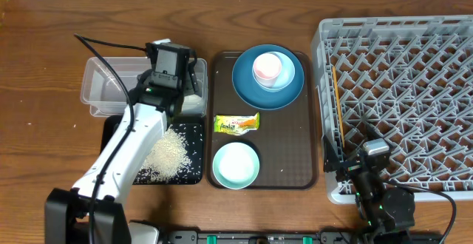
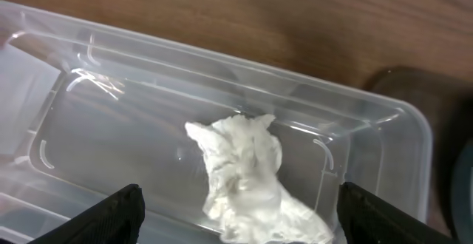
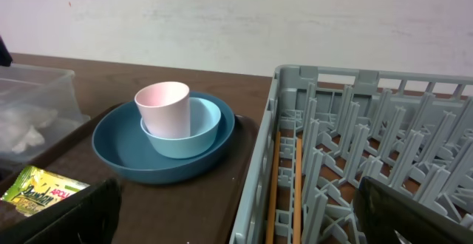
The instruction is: Sort waste into correct bins and load items into the dishwasher rack
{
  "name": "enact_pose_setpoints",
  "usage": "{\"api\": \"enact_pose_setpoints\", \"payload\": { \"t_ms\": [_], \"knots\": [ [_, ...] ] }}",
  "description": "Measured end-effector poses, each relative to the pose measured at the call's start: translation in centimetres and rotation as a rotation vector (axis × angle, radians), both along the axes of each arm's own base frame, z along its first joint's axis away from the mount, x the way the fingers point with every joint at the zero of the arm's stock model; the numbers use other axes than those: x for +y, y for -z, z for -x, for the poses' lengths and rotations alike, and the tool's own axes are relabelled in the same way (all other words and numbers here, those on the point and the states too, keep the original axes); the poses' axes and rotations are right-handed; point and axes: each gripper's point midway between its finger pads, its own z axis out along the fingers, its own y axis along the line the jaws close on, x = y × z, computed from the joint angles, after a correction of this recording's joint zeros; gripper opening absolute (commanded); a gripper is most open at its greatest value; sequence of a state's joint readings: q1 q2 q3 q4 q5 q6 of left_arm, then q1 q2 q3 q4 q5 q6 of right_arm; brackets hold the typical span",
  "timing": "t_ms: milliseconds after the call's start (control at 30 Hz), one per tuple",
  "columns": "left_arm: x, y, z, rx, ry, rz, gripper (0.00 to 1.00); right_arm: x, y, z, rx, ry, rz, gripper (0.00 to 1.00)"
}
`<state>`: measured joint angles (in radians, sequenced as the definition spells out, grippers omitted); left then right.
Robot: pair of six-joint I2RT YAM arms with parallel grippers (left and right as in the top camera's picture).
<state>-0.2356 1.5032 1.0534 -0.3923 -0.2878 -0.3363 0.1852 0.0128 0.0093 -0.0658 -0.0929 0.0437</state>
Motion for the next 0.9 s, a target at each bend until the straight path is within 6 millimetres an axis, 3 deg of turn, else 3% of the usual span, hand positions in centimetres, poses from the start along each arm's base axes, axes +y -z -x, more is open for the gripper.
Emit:
{"api": "enact_pose_setpoints", "payload": {
  "t_ms": [133,267,333,467,533,733,900],
  "knots": [
    [-0.3,-2.2,1.0,-0.033,0.017,0.022,0.83,0.0,0.0,0.0,0.000,0.000,0.000,0.99],
    [-2.7,-4.7,4.2,-0.030,0.105,0.102,0.69,0.0,0.0,0.0,0.000,0.000,0.000,0.99],
    [-3.9,-4.9,6.4,0.015,0.145,0.135,0.55,0.0,0.0,0.0,0.000,0.000,0.000,0.99],
    [-5.2,-3.3,11.2,0.185,0.195,0.153,0.22,0.0,0.0,0.0,0.000,0.000,0.000,0.99],
    [-5.3,-2.1,13.2,0.281,0.189,0.148,0.11,0.0,0.0,0.0,0.000,0.000,0.000,0.99],
    [-5.2,0.9,17.0,0.489,0.155,0.108,0.06,0.0,0.0,0.0,0.000,0.000,0.000,0.99],
    [-6.6,2.9,18.4,0.584,0.160,0.085,0.06,0.0,0.0,0.0,0.000,0.000,0.000,0.99]
  ]
}}
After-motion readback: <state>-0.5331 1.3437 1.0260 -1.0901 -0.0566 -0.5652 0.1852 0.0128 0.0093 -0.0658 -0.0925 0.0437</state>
